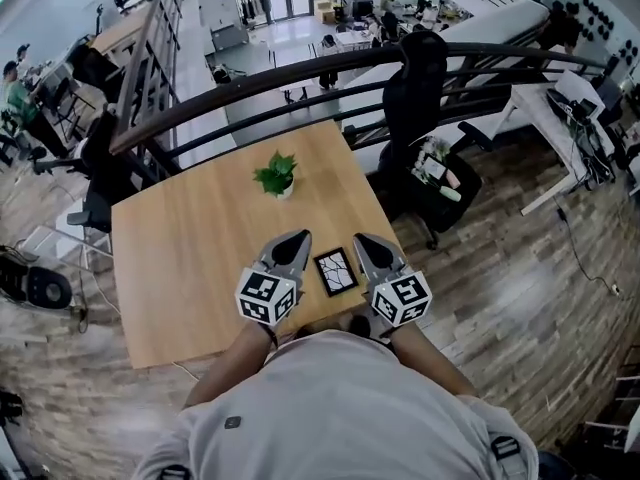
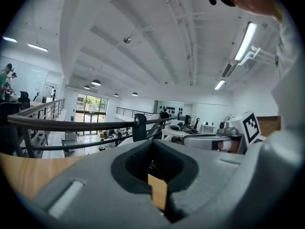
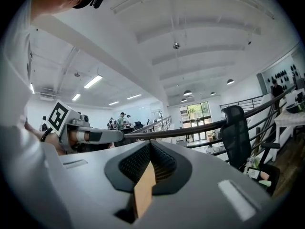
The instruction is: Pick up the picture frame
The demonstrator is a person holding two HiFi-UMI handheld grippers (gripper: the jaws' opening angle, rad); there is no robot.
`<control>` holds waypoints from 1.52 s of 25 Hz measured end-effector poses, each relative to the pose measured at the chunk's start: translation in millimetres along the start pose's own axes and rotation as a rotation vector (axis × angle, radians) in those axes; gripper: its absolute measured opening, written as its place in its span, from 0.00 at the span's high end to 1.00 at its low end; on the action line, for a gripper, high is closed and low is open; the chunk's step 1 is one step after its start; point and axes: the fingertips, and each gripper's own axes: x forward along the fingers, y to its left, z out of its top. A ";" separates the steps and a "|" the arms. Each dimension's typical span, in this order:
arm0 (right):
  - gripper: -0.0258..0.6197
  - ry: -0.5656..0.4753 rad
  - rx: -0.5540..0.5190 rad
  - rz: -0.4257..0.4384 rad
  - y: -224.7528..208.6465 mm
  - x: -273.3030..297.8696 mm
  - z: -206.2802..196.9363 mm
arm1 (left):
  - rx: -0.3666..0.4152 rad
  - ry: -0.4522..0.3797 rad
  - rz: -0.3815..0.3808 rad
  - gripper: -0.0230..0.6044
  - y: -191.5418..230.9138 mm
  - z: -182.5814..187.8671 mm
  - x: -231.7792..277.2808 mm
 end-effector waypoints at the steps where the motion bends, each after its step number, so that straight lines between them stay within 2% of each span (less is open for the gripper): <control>1: 0.95 0.003 0.001 0.020 -6.3 1.6 1.9 | -0.005 -0.005 0.022 0.96 0.1 1.5 4.6; 11: 0.94 0.048 -0.008 0.203 -51.2 0.9 -0.6 | -0.031 -0.013 0.210 0.96 -10.0 -4.2 30.5; 20: 0.94 0.111 -0.001 0.293 -61.4 23.9 -24.2 | -0.118 0.025 0.317 0.96 -4.8 -44.3 30.8; 27: 0.91 0.211 0.016 0.309 -73.9 38.3 -57.0 | -0.201 0.066 0.296 0.96 7.2 -82.1 51.4; 38: 0.86 0.400 0.026 0.313 -91.7 66.1 -141.7 | -0.312 0.223 0.268 0.93 31.3 -165.8 75.0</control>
